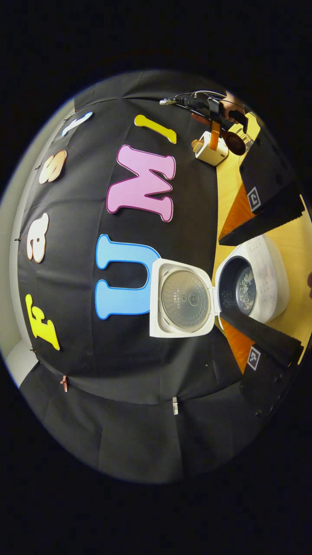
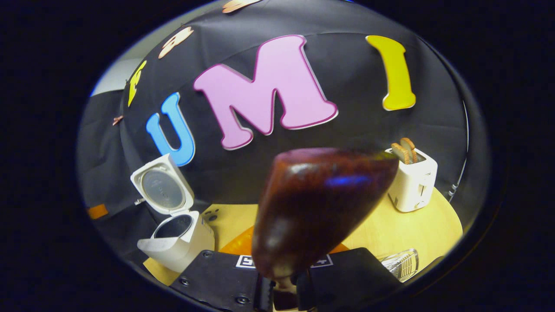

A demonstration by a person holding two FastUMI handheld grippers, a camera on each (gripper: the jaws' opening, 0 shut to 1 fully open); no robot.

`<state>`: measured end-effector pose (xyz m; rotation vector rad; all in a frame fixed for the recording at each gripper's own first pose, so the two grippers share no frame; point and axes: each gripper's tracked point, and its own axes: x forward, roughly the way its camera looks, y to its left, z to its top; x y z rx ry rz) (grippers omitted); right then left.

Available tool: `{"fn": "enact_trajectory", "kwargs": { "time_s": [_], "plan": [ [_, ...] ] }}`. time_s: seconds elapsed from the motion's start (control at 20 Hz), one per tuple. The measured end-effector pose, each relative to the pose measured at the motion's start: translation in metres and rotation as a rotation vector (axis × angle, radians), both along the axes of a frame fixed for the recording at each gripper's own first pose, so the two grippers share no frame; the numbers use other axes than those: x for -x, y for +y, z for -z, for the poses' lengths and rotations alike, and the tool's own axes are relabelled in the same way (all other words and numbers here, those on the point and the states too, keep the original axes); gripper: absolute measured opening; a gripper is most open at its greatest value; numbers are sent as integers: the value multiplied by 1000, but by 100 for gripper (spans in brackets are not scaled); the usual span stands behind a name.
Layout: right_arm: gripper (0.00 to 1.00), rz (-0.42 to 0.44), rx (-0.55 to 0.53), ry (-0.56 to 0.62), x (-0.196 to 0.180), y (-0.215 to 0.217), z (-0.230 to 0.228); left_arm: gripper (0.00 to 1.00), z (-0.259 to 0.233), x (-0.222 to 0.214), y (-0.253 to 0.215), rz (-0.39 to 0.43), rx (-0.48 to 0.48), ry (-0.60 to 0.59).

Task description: Close the left gripper, press the button to open the rice cooker; take a wooden spoon from the chopstick holder with the right hand, scoop a spoonful of rice and pour it into the rice cooker, then put the wooden spoon back into the chopstick holder.

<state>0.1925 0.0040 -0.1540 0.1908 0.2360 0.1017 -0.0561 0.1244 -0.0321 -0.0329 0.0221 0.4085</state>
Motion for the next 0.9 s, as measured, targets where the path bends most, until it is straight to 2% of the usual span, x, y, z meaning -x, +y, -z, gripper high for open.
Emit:
{"fn": "enact_trajectory", "kwargs": {
  "time_s": [0.35,0.7,0.75,0.9],
  "plan": [
    [14,24,191,122,10,9,79,96,12,3,22,7,10,22],
    [14,-3,452,230,20,10,132,96,19,3,38,-2,15,32],
    [14,-8,459,268,24,14,144,96,20,1,39,-3,19,33],
    [14,4,400,271,20,30,147,96,19,-2,44,-7,20,30]
  ]
}}
